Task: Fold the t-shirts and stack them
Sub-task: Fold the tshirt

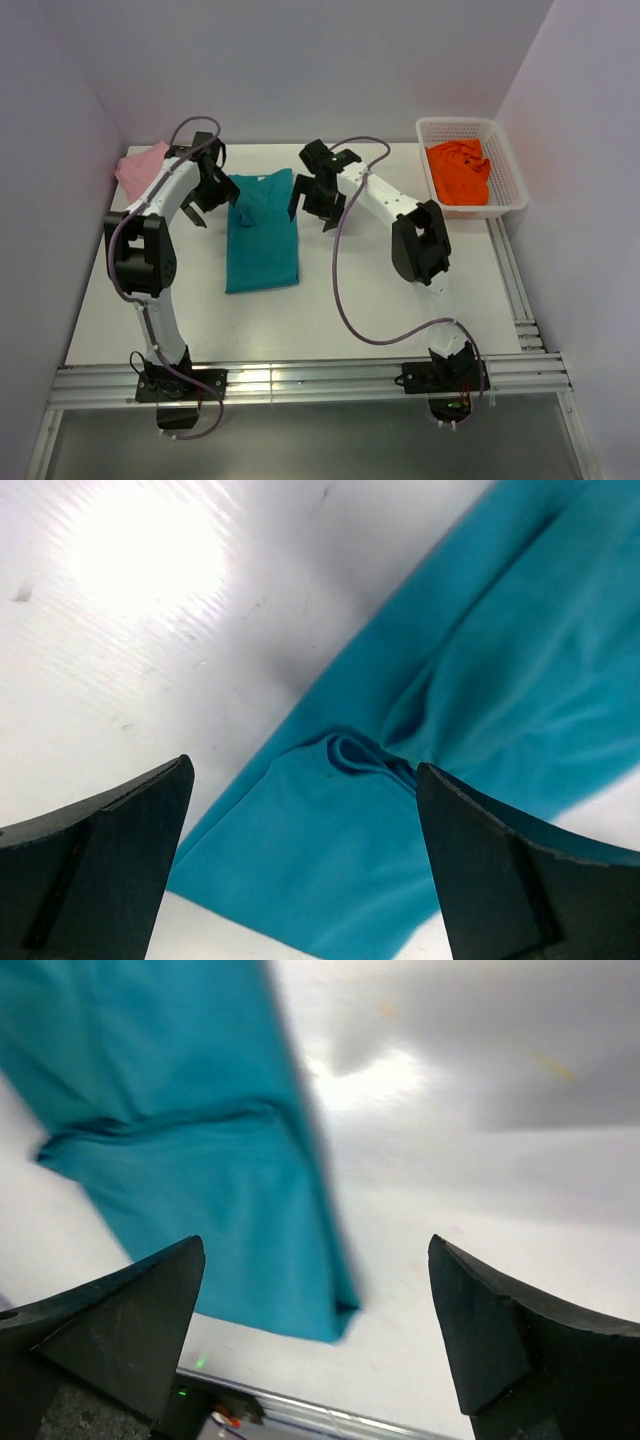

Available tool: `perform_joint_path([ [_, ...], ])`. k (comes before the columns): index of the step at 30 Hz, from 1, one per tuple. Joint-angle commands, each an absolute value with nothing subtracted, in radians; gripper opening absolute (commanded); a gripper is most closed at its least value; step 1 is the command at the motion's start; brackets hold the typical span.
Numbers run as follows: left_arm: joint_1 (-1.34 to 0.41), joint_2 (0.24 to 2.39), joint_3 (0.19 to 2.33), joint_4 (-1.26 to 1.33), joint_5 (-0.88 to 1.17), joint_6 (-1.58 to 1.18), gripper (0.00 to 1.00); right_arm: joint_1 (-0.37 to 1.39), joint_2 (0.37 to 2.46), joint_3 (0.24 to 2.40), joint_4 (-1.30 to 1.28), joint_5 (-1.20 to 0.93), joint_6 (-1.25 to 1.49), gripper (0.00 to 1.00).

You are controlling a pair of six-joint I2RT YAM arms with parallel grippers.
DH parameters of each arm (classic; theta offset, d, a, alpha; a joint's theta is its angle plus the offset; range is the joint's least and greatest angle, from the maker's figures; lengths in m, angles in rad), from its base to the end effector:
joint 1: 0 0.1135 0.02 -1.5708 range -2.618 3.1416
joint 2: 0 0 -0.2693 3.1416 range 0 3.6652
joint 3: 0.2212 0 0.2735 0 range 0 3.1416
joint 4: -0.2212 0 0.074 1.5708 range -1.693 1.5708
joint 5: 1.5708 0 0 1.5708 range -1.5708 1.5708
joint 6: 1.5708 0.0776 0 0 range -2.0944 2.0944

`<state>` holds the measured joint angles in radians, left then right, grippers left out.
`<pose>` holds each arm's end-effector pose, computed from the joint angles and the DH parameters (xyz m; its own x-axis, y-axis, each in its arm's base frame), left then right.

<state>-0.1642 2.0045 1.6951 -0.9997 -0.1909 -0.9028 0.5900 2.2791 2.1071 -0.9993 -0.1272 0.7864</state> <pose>0.4409 -0.0581 0.1887 -0.6783 -0.6689 -0.3041 -0.6787 0.7289 -0.0896 0.4325 0.3014 0.1924 -0.9604 0.2019 -0.1920 0.1231 0.9256 0.3579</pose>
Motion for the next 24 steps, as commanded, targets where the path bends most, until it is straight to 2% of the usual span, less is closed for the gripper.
perform_joint_path([
  [1, -0.156, 1.850, 1.747, -1.091, -0.255, -0.899, 1.00, 0.603, 2.094, 1.934, -0.979, -0.084, 0.788, 1.00],
  [3, -0.156, 1.746, 1.634, -1.075, -0.247, -0.919, 1.00, 0.609, 1.985, 1.817, -0.915, -0.090, 0.805, 1.00],
  [7, -0.158, 1.534, 1.265, -0.970, -0.172, -0.988, 0.98, 0.640, 1.801, 1.523, -0.775, -0.126, 0.845, 0.99],
  [13, -0.187, 1.358, 0.901, -0.796, -0.085, -0.999, 0.94, 0.722, 1.775, 1.373, -0.597, -0.159, 0.893, 0.96],
  [17, -0.207, 1.341, 0.795, -0.712, -0.087, -1.002, 0.91, 0.768, 1.847, 1.365, -0.526, -0.183, 0.914, 0.91],
  [24, -0.210, 1.368, 0.755, -0.640, -0.089, -1.023, 0.89, 0.787, 1.948, 1.370, -0.482, -0.166, 0.919, 0.81],
])
